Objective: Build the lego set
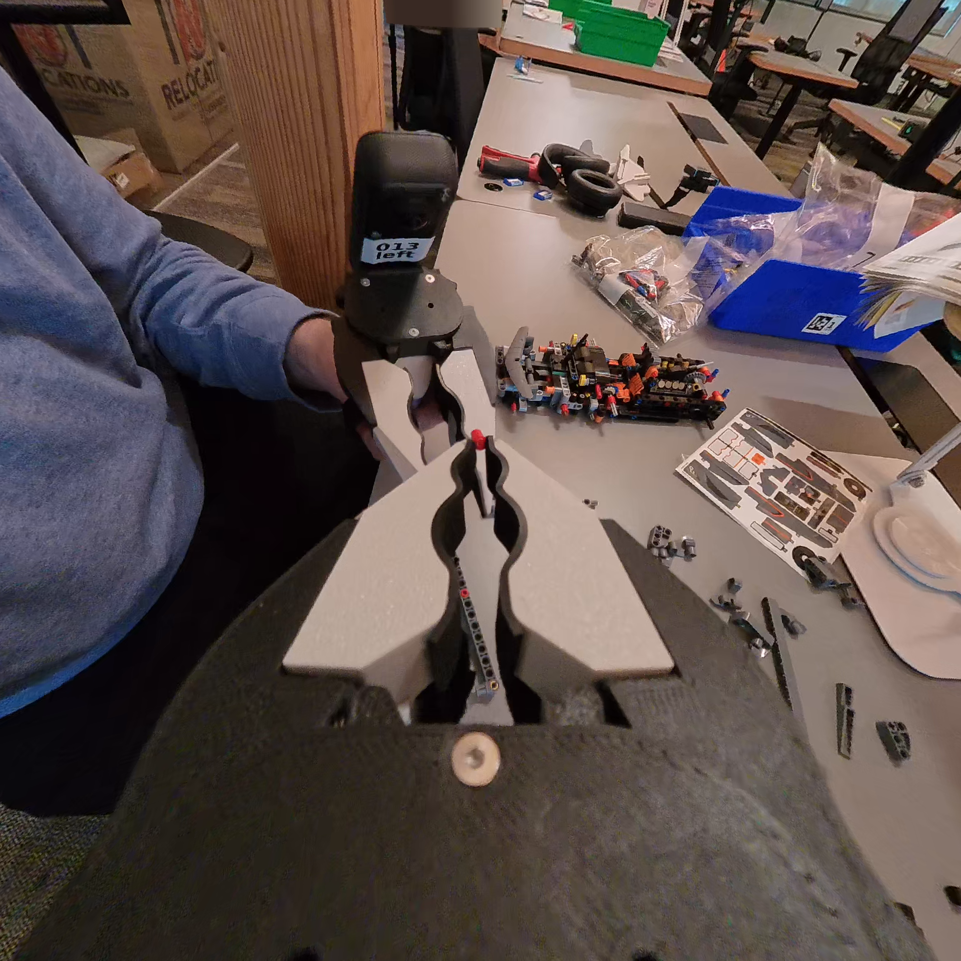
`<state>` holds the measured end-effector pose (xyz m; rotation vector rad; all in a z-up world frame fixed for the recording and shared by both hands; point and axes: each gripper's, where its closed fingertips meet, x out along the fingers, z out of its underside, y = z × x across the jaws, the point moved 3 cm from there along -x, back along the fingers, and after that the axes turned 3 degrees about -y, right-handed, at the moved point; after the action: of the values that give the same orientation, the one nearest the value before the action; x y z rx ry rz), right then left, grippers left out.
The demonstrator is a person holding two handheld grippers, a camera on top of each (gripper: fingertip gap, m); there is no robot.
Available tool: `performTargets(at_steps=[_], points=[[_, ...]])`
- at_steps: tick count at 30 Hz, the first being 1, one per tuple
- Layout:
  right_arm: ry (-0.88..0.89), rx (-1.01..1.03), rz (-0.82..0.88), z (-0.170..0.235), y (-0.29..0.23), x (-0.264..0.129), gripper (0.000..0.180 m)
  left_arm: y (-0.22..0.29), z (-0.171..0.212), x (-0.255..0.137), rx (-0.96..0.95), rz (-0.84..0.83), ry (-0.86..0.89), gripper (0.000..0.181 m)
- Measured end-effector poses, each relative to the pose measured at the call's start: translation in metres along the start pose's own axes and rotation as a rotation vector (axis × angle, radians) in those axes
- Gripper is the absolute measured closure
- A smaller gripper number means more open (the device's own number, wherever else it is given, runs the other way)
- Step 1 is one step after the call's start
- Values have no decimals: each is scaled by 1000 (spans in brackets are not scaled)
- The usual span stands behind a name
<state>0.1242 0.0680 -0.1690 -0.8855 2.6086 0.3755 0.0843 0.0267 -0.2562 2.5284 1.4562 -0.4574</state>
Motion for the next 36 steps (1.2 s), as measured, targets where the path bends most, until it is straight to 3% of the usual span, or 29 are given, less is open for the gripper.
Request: performTargets(at_steps=[18,36], points=[[-36,57,14,38,11,6,179,-3,26,22,33,-30,-127,154],[-33,74,-3,47,14,14,179,-7,37,31,57,-59,-170,151]])
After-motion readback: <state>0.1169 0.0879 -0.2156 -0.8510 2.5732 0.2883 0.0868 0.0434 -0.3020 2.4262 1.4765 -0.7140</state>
